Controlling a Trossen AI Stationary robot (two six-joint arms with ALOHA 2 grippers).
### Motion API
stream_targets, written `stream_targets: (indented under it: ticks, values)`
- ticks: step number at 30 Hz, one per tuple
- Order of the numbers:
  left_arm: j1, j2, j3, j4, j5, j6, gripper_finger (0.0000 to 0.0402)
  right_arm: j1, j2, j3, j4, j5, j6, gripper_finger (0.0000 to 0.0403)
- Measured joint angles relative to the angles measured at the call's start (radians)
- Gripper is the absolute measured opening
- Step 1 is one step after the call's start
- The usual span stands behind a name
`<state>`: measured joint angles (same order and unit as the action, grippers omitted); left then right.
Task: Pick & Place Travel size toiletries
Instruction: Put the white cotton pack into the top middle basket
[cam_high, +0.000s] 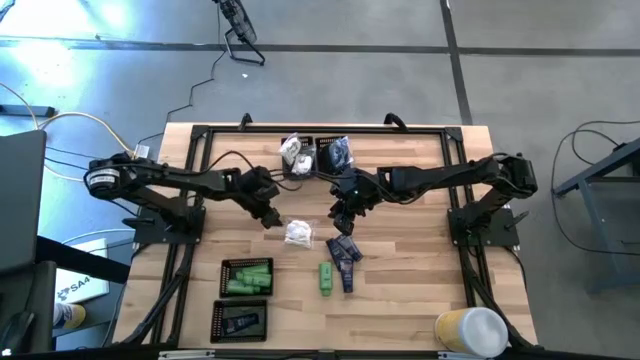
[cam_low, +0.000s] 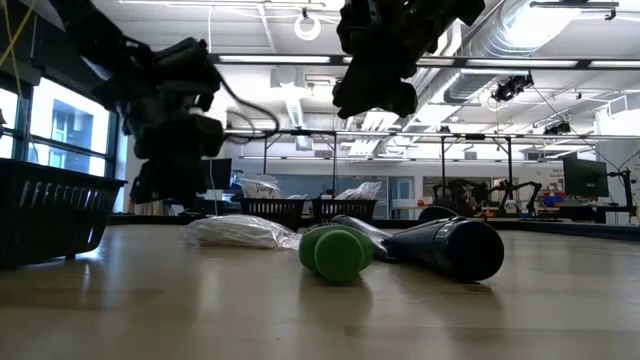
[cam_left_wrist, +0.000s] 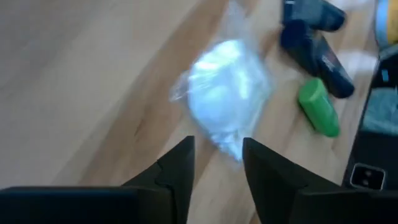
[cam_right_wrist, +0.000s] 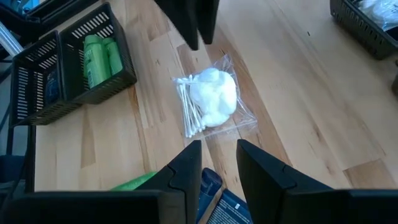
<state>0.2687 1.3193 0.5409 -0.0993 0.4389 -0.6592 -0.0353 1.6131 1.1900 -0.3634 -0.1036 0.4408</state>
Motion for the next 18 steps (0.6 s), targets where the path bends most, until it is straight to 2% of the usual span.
stream_targets:
  ticks: [5,10,18]
  values:
    - [0.035,0.000,-0.063,0.054,-0.034,-0.045,0.0113,-0.020,0.000,0.000,0.001,0.000,0.000,0.0094]
    - [0.069,0.000,-0.083,0.172,0.029,-0.047,0.0111,-0.033,0.000,0.000,0.001,-0.002,0.004,0.0094]
    - [0.094,0.037,-0.084,0.173,0.049,-0.003,0.0111,-0.032,0.000,0.000,0.008,-0.003,0.006,0.0094]
